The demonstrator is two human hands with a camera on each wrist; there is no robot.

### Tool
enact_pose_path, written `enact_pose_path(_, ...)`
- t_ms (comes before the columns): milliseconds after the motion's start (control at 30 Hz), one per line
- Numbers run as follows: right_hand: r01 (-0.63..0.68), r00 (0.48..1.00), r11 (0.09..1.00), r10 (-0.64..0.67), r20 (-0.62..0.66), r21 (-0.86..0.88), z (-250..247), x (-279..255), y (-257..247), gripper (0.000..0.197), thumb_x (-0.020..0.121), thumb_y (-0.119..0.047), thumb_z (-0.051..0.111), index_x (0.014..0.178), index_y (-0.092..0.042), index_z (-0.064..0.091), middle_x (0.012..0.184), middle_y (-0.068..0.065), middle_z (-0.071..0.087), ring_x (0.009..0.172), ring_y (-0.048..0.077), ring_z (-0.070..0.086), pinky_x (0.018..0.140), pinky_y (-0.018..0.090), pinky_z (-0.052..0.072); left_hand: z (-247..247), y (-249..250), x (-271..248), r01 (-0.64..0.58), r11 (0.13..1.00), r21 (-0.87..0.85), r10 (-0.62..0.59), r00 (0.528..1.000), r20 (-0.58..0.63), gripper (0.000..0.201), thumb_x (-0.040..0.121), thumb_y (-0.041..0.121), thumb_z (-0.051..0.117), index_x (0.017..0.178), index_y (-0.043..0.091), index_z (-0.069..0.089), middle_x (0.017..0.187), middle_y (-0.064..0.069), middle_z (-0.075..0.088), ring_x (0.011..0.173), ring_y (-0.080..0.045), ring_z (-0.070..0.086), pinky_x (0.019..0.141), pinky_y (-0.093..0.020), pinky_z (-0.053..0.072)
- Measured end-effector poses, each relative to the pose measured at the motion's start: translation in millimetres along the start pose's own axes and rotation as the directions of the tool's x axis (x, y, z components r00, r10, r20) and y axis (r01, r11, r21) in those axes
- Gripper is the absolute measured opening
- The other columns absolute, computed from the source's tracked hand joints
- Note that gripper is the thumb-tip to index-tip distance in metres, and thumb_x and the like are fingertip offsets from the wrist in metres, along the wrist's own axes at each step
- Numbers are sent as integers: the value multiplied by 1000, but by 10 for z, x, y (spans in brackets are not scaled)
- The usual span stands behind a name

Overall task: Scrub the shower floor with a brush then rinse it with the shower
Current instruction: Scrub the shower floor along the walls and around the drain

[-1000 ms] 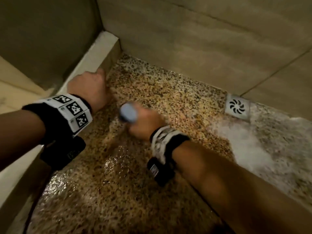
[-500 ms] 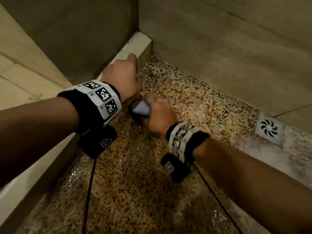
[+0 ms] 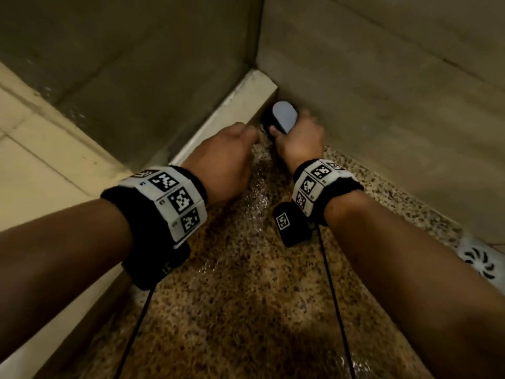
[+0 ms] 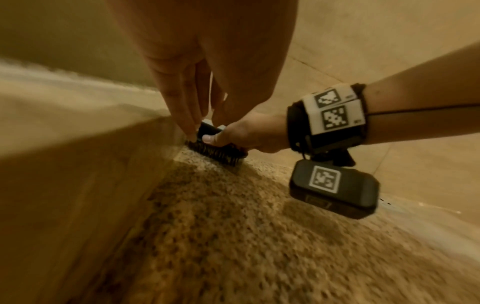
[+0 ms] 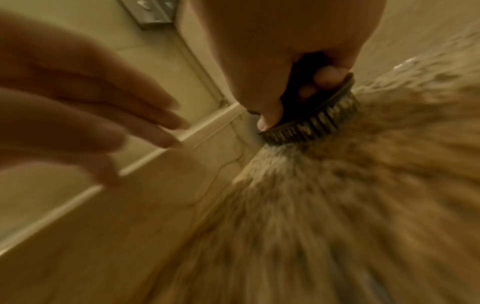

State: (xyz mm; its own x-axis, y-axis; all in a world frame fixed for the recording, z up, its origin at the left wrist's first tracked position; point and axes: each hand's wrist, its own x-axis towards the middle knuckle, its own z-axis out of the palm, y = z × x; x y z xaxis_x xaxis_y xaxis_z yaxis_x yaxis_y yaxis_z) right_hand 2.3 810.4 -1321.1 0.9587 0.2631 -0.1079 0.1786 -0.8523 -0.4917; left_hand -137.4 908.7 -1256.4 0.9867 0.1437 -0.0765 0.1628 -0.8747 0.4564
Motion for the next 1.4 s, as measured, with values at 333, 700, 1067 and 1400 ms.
enact_pose_path(333,154,985,987,-151,89,-35,11,-341,21,55,82,-41,68,127,-18,47,114,10,63,103,32,60,83,36,47,-68,39,222,81,991,-105,-97,984,-150,29,86,12,53,115,10,53,115,-11,55,105,-28,53,89,-41,45)
enact_pose_path(700,441,841,897,-397,367,-40,-90,-779,110,54,79,-32,70,128,-26,48,112,4,63,99,26,62,85,36,51,-89,35,123,-24,993,119,44,985,-167,24,84,14,56,107,7,55,105,-15,55,98,-33,53,75,-42,46)
enact_pose_path(1067,489,769,871,-407,492,-44,-134,-946,91,61,79,-34,71,134,-25,44,115,3,61,103,25,60,78,29,46,-279,-6,30,75,997,-5,-72,935,-348,28,78,-1,46,101,6,58,100,-14,57,94,-31,55,77,-45,47)
enact_pose_path(1400,65,979,981,-28,200,-181,-97,-137,-93,57,90,-49,57,128,-13,36,117,16,60,111,36,56,87,41,44,-247,-55,-21,1,999,-40,-15,936,-353,28,78,8,37,97,7,57,95,-12,57,83,-29,56,69,-49,51)
